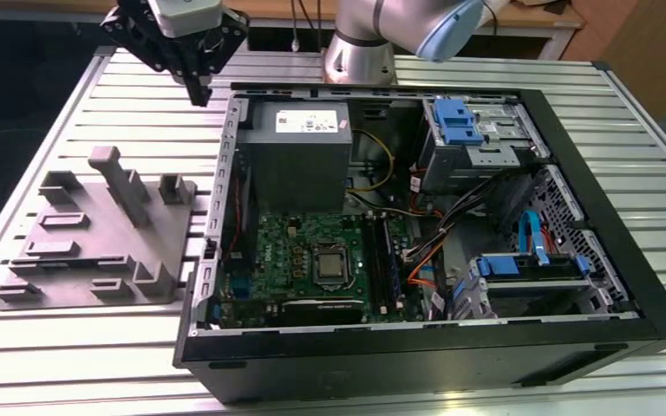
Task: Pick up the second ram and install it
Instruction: 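Reach for the second ram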
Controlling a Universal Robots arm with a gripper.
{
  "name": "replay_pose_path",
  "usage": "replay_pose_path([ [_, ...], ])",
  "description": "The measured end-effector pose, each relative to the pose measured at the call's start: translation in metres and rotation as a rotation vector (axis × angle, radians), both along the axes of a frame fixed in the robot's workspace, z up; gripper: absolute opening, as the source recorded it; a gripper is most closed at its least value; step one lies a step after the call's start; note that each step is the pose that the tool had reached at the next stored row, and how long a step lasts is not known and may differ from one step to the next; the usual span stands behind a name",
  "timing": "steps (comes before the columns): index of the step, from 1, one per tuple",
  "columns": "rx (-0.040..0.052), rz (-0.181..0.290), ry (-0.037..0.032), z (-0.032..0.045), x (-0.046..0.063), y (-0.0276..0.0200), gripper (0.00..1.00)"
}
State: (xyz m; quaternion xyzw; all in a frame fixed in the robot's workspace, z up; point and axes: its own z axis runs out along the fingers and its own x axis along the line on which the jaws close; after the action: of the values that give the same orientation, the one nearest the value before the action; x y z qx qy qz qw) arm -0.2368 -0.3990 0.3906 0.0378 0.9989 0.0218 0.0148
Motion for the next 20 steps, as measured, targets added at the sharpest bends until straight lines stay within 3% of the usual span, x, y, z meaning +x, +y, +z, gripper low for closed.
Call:
replay_pose_path([
  [20,0.0,0.0,-0.0002,-0.0008,-0.031,-0.0003,0.1],
])
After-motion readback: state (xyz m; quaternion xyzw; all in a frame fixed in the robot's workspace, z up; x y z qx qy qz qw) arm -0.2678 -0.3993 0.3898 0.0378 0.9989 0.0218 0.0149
